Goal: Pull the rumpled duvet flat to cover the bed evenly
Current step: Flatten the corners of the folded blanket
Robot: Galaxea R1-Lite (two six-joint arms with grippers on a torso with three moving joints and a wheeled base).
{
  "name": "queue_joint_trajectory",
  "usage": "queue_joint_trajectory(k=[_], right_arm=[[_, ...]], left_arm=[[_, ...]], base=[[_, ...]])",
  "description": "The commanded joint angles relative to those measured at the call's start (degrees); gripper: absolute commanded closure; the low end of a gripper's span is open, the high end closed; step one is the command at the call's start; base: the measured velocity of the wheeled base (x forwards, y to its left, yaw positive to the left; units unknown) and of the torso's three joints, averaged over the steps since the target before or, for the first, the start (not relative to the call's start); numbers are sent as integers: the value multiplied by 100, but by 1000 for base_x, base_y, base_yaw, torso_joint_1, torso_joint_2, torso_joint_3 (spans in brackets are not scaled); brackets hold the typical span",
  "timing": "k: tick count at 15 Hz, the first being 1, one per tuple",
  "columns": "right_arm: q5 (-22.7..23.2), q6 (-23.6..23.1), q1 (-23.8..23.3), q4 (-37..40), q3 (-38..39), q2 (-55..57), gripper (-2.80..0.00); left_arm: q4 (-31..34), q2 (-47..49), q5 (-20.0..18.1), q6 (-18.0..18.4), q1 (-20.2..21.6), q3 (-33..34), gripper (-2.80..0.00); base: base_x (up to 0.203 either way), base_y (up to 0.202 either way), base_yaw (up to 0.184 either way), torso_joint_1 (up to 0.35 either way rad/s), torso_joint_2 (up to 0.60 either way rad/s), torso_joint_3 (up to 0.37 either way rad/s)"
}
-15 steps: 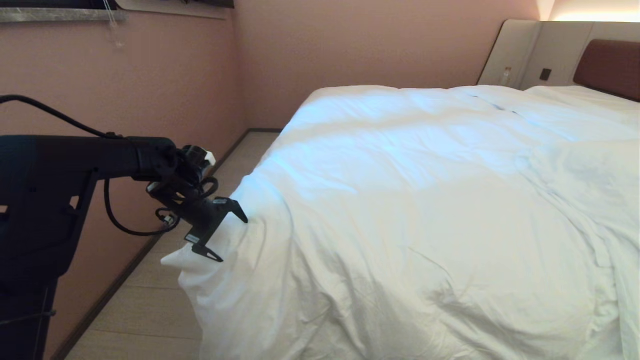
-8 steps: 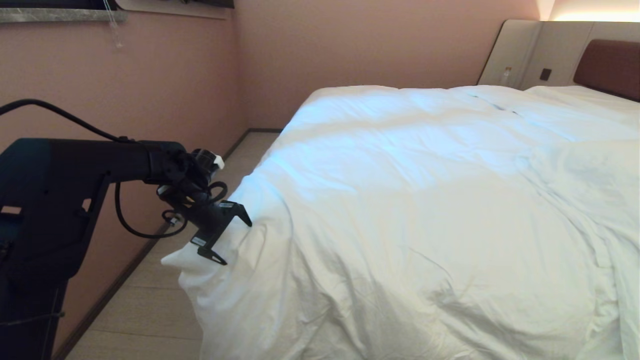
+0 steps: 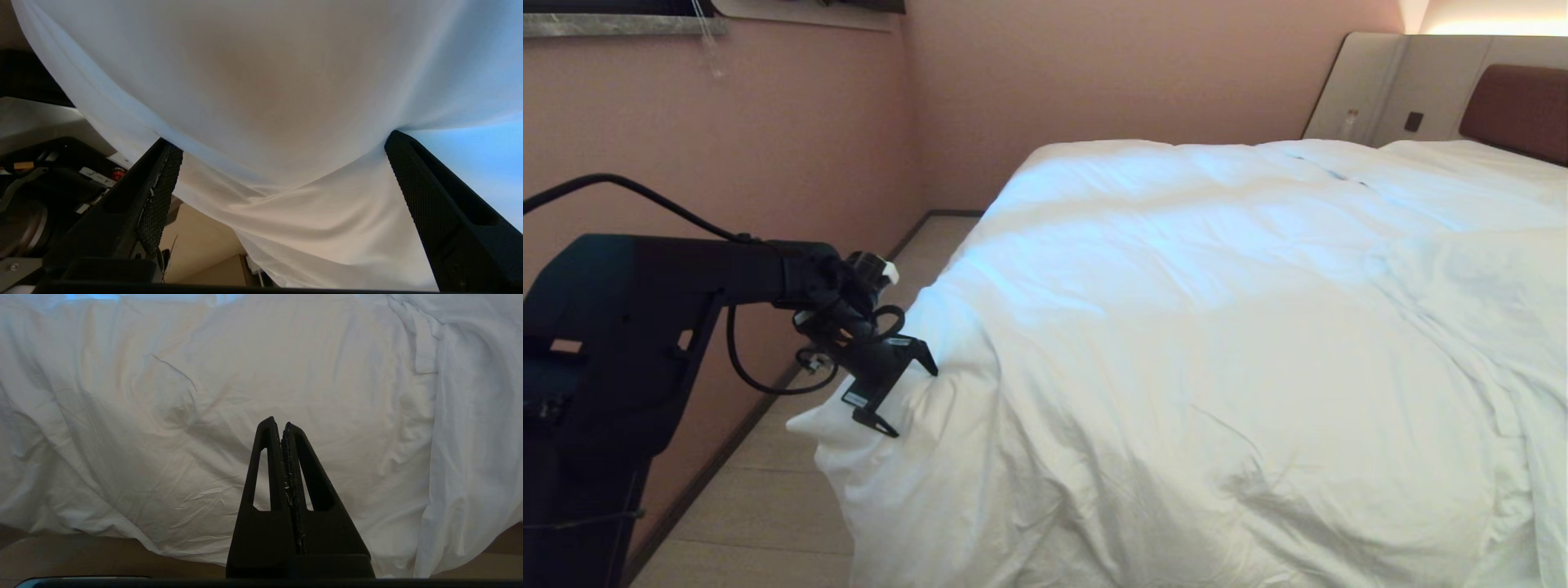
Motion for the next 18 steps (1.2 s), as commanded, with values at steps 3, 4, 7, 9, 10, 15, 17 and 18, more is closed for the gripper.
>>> queue_joint_trajectory(k=[3,4,7,9,10,15,17,18], right_arm=[[7,-10,0,-8,0,0,0],[7,-10,0,-8,0,0,0],[7,-10,0,-8,0,0,0],[7,-10,0,-8,0,0,0],[7,-10,0,-8,0,0,0],[7,-10,0,-8,0,0,0],[7,-10,0,-8,0,0,0],[7,-10,0,-8,0,0,0]], left_arm=[[17,86,29,-56,-55,-15,-280],[17,86,29,-56,-61,-15,-280],[17,69,29,-56,-55,-6,-280],[17,94,29,-56,-71,12,-280],[17,121,29,-64,-90,20,-280],[26,130,29,-64,-108,47,0],[26,128,38,-73,-108,56,0],[26,121,38,-73,-108,56,0]], base=[[0,0,0,0,0,0],[0,0,0,0,0,0],[0,0,0,0,0,0],[0,0,0,0,0,0],[0,0,0,0,0,0],[0,0,0,0,0,0],[0,0,0,0,0,0],[0,0,0,0,0,0]])
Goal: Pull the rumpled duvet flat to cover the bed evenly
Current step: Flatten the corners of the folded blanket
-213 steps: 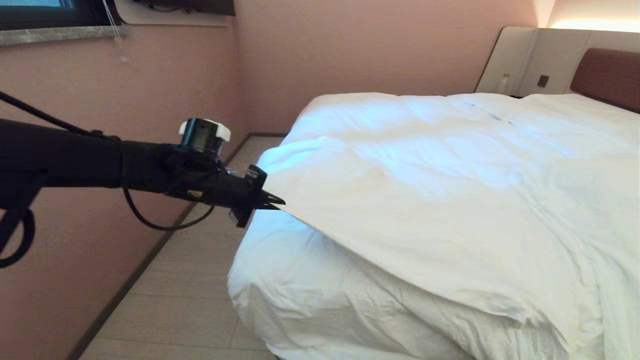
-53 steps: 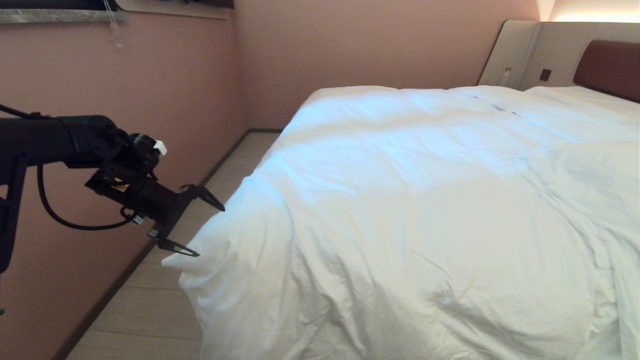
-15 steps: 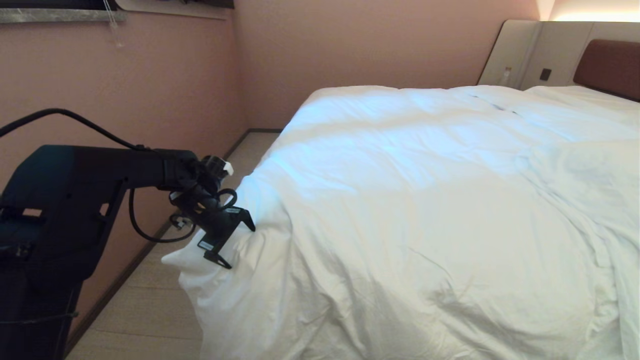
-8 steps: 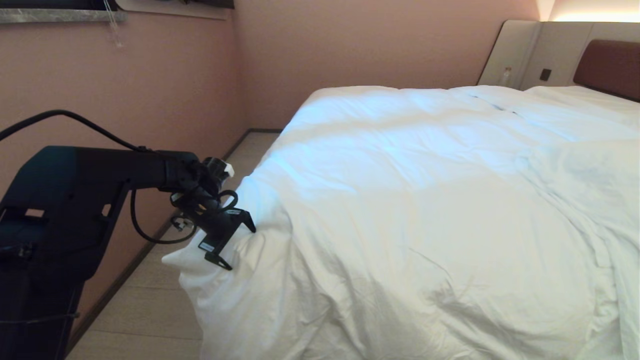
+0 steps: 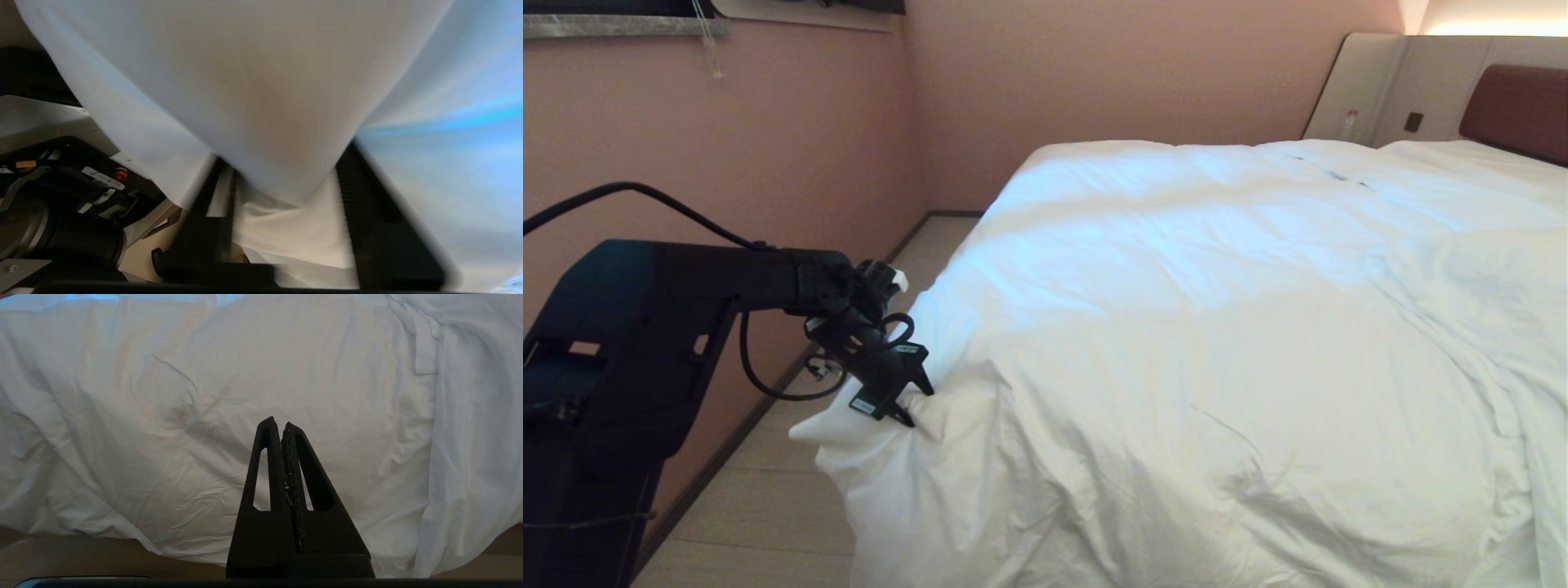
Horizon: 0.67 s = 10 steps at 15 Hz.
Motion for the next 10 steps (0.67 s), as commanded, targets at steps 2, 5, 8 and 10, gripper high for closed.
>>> queue_joint_trajectory(k=[2,5,8,10], right_arm=[[0,0,0,-2,0,0,0],[0,0,0,-2,0,0,0],[0,0,0,-2,0,0,0],[0,0,0,-2,0,0,0]], left_arm=[[40,-35,-5,-30,0,128,0],[19,-99,48,-20,0,217,0],[26,-195,255,41,-17,488,0],[24,-226,393,52,-28,655,0]], base=[[0,0,0,0,0,0],[0,0,0,0,0,0],[0,0,0,0,0,0],[0,0,0,0,0,0]])
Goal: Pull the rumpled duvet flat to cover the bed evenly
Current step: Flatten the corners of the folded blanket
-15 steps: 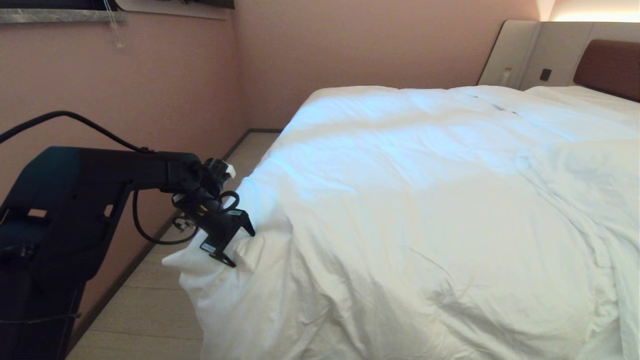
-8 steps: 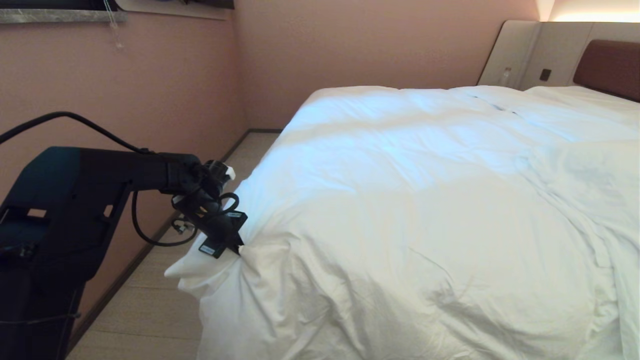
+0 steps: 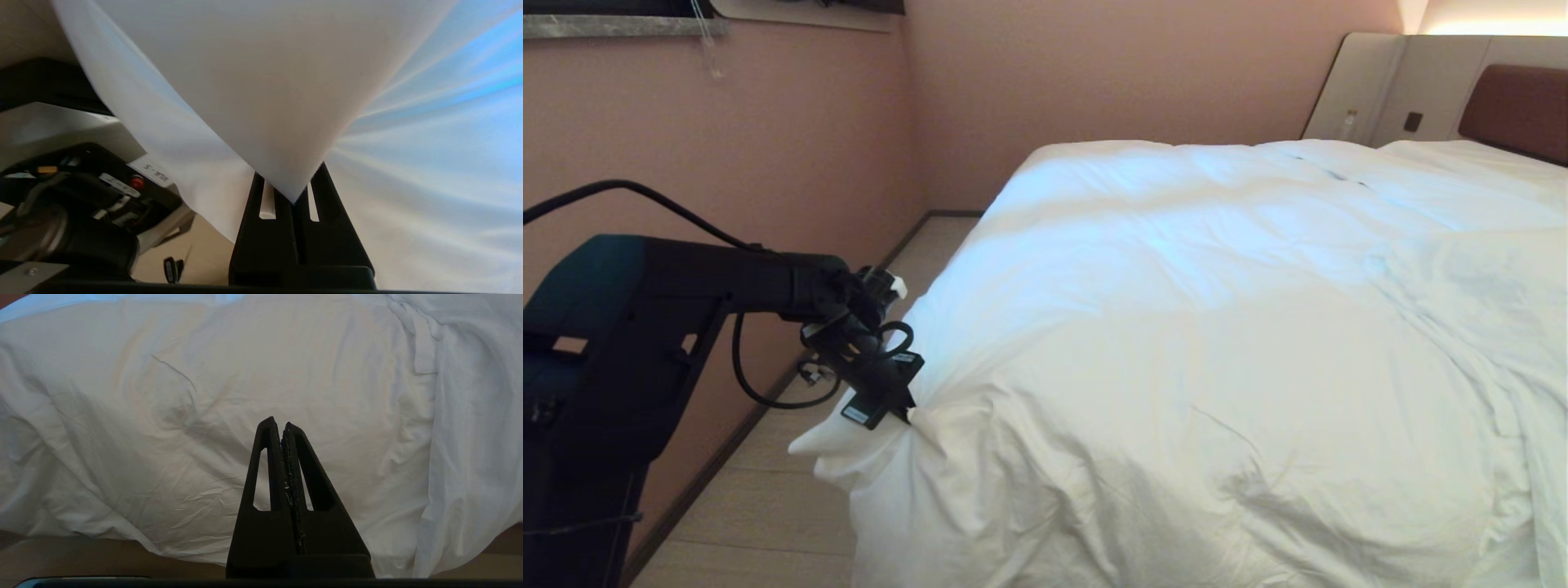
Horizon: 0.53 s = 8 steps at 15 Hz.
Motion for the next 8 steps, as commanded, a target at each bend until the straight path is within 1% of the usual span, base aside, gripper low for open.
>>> queue_joint_trajectory(k=[1,3,5,8], right_arm=[[0,0,0,-2,0,0,0],[0,0,0,-2,0,0,0],[0,0,0,-2,0,0,0],[0,0,0,-2,0,0,0]], left_arm=[[82,-51,94,-15,-13,261,0],[74,-102,145,159,-18,487,0],[58,-193,155,217,-18,758,0],[1,-263,157,240,-18,857,0]], base=[[0,0,0,0,0,0],[0,0,0,0,0,0],[0,0,0,0,0,0],[0,0,0,0,0,0]])
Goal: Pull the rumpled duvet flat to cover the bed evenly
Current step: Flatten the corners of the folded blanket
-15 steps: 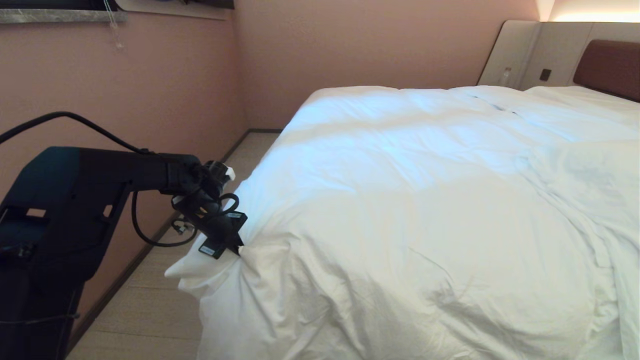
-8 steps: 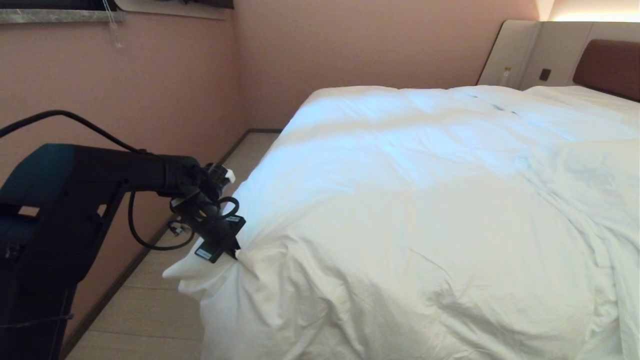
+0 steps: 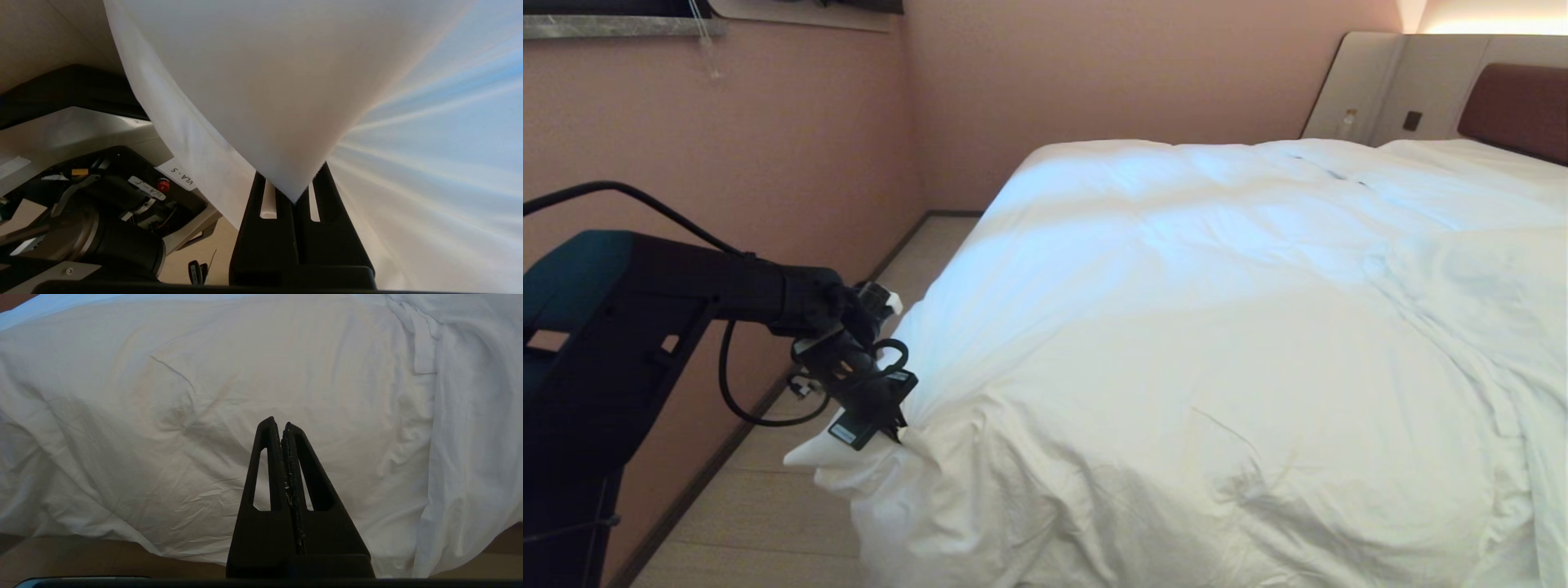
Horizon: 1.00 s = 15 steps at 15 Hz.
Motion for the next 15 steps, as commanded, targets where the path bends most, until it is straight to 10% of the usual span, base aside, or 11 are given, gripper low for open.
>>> queue_joint_trajectory(k=[1,6,8,15], right_arm=[[0,0,0,-4,0,0,0],[0,0,0,-4,0,0,0],[0,0,0,-4,0,0,0],[0,0,0,-4,0,0,0]], left_arm=[[-91,-7,9,-44,0,71,0],[-334,7,138,-44,-36,66,0],[-343,-2,138,-44,-36,39,-280],[-329,-1388,188,-55,-39,88,-280]], base=[[0,0,0,0,0,0],[0,0,0,0,0,0],[0,0,0,0,0,0],[0,0,0,0,0,0]])
